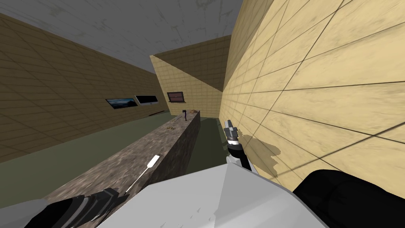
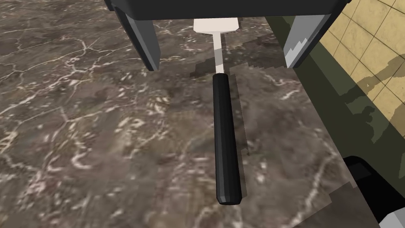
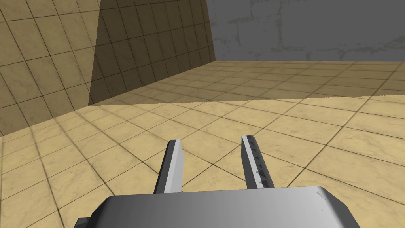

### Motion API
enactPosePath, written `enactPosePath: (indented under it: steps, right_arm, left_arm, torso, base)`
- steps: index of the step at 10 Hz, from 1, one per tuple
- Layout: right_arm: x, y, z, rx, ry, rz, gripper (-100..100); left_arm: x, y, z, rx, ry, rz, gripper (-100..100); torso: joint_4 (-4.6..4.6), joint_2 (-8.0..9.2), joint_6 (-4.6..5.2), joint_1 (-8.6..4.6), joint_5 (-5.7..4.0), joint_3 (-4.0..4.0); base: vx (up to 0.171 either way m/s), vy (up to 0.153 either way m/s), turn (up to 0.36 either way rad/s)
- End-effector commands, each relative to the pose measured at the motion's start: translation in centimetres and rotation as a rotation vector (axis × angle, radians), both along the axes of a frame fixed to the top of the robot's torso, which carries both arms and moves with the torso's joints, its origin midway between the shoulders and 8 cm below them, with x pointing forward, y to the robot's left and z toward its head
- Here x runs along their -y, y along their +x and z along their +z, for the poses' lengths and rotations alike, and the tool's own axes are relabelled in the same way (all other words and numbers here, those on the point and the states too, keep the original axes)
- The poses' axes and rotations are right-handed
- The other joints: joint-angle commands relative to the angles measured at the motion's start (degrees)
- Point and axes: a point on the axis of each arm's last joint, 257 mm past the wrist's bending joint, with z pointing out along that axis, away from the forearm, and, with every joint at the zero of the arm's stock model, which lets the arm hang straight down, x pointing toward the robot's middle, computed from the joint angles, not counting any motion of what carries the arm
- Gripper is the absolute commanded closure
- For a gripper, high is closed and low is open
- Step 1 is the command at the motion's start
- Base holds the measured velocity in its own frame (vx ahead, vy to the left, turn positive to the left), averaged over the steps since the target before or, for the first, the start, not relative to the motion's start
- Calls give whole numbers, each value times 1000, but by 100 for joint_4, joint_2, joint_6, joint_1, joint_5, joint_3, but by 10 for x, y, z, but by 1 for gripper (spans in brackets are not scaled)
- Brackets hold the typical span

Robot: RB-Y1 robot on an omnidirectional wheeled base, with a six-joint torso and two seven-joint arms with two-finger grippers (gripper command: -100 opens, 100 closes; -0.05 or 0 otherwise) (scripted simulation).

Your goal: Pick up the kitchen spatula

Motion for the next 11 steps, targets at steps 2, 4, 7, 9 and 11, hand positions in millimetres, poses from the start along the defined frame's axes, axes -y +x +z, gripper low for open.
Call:
enactPosePath:
  steps: [2, 4, 7, 9, 11]
  right_arm:
    - [0, 0, 0, 0, 0, 0, 0]
    - [0, 0, 0, 0, 0, 0, 0]
    - [0, 0, 0, 0, 0, 0, 0]
    - [0, 0, 0, 0, 0, 0, 0]
    - [0, 0, 0, 0, 0, 0, 0]
  left_arm:
    - [-1, 0, 0, -1, 3, -3, -100]
    - [-5, -10, -6, 0, 4, 10, -100]
    - [-7, -17, -11, 0, 4, 20, -100]
    - [-11, -30, -20, -1, 5, 38, -100]
    - [-11, -30, -20, -1, 5, 40, -100]
  torso:
    - [-1, -4, 0, 0, 0, -2]
    - [-2, -6, 0, 2, 1, -4]
    - [-4, -16, 1, 1, 1, -9]
    - [-4, -15, 1, 0, 0, -9]
    - [-4, -18, 0, -1, 0, -10]
  base:
    - [0, 0, 0]
    - [9, -4, -55]
    - [25, -7, -42]
    - [26, -9, -90]
    - [22, -6, -34]
